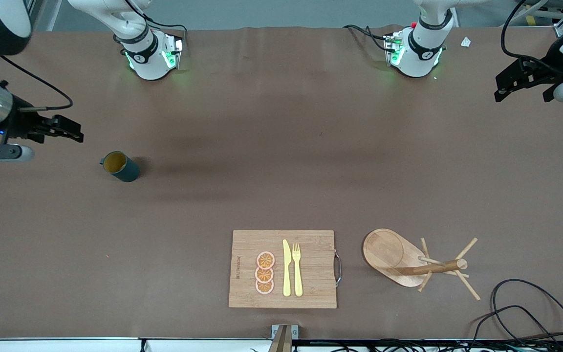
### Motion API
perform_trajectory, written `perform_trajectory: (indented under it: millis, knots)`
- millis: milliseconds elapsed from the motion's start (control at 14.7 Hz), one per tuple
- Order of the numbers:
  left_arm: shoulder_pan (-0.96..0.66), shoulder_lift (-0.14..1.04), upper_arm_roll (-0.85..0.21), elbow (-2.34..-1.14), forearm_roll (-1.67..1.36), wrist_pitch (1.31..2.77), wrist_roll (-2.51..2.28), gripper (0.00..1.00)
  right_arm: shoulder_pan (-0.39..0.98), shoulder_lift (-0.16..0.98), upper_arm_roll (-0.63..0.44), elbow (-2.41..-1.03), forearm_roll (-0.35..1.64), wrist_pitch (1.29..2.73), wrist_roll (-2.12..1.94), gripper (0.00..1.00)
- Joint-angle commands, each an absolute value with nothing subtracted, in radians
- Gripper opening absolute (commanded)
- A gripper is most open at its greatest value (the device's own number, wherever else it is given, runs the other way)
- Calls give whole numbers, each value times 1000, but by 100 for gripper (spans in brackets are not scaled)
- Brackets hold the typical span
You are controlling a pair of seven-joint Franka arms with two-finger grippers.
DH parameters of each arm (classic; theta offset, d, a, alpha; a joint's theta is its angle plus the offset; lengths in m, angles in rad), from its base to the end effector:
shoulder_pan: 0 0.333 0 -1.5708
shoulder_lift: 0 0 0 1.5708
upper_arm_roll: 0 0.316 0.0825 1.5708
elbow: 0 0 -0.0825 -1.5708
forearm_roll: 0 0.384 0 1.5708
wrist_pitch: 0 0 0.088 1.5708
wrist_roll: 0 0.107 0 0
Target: Pass cup and hang on rack
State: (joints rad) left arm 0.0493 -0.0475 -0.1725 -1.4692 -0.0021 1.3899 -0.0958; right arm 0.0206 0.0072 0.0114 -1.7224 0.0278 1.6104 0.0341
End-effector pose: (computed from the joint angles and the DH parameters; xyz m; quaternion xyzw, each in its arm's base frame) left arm 0.5154 -0.0668 0.6811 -0.9998 0.0137 0.0158 0.0048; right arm 0.5513 0.0205 0.5525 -0.9981 0.0024 0.0600 0.0119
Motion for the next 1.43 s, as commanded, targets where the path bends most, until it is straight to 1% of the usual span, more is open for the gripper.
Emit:
perform_trajectory:
  millis: [0, 204, 613, 953, 1361]
  knots:
    - [51, -37, -176, -1466, 3, 1387, -98, 100, 17, -77, 8, -1910, 48, 1704, 48, 100]
    - [52, -37, -176, -1476, 3, 1385, -98, 100, 15, -77, 8, -2002, 48, 1765, 48, 100]
    - [52, -34, -175, -1474, 12, 1387, -101, 100, -8, -90, 5, -2205, 48, 2020, 48, 100]
    - [54, -44, -173, -1471, 12, 1384, -92, 100, -6, -91, 6, -2308, 57, 2144, 48, 100]
    - [54, -41, -172, -1471, 14, 1379, -81, 100, 14, -83, 8, -2447, 58, 2368, 48, 100]
